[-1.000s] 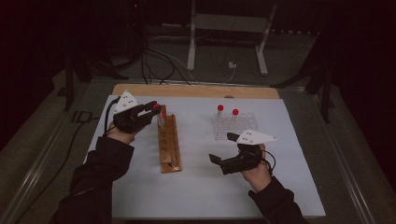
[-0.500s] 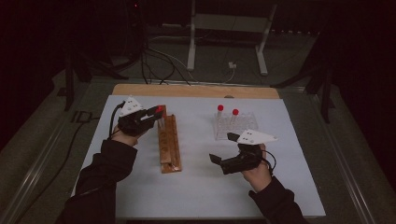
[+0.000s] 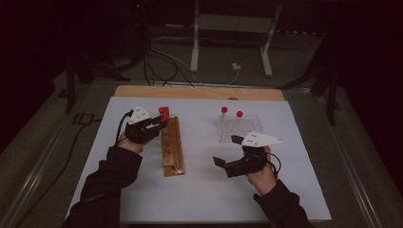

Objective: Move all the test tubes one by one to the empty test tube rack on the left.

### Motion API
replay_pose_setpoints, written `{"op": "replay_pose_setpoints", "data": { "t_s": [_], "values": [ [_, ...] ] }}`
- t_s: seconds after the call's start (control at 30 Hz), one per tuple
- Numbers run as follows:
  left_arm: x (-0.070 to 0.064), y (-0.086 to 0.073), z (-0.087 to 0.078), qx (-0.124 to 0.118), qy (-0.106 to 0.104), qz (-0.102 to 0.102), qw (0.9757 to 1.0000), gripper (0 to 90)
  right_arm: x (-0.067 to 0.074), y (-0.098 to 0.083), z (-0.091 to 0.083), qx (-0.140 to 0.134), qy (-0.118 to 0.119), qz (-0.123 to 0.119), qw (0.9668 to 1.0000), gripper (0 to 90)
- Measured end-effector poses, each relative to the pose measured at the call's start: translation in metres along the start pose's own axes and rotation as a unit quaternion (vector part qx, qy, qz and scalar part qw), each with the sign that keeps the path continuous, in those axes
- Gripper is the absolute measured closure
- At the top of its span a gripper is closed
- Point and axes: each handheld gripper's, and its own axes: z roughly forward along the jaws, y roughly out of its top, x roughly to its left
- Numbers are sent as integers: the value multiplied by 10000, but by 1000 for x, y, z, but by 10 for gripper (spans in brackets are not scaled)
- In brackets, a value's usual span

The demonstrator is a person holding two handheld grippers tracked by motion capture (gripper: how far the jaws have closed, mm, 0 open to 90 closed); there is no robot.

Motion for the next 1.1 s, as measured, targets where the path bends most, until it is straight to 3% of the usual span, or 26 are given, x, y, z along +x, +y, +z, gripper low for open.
{"op": "replay_pose_setpoints", "data": {
  "t_s": [0.2,0.4,0.57,0.63,1.0,1.1],
  "values": [
    [-3,-3,3,109,66,104,9999,719,0,0,0,8,9,-3,10000,0],
    [-5,-4,2,131,139,67,9998,716,0,0,0,11,23,-4,10000,0],
    [-5,-2,1,179,85,62,9998,708,0,1,-1,-11,23,7,10000,0],
    [-4,-2,0,144,-33,-2,9999,689,-1,2,-2,-37,23,-1,10000,0],
    [-16,10,-27,-65,-340,72,9994,318,-6,5,-7,-183,46,15,9998,0],
    [-19,12,-38,-151,-541,-59,9984,180,-9,8,-9,-209,119,24,9997,0]
  ]
}}
